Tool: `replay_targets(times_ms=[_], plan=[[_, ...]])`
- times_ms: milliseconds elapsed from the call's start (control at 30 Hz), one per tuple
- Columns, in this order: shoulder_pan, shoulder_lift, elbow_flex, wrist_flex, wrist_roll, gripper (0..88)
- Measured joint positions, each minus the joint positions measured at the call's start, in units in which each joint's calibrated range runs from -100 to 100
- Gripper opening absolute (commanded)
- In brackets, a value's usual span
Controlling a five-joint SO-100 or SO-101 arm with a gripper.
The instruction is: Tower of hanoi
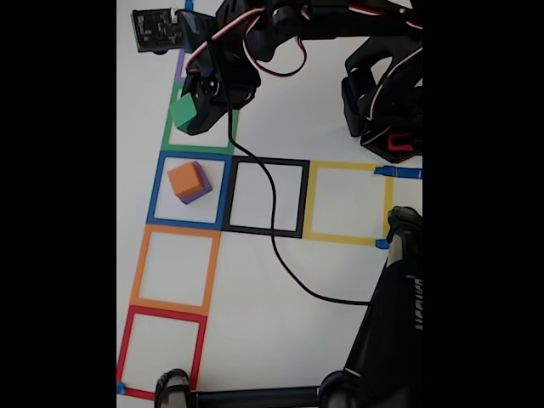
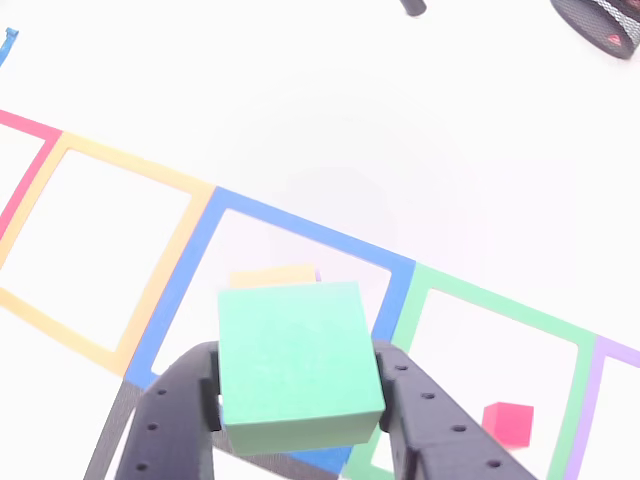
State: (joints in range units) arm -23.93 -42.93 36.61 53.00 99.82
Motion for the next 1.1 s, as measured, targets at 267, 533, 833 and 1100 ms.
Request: replay_targets(times_ms=[267,533,833,1100], plan=[[-1.3,8.8,21.6,-36.6,-0.2,5.0],[-1.3,20.0,23.6,-53.8,-0.2,4.9],[-0.6,23.4,27.1,-60.4,-0.2,4.8],[-1.3,25.7,29.1,-64.2,-0.2,4.8]])
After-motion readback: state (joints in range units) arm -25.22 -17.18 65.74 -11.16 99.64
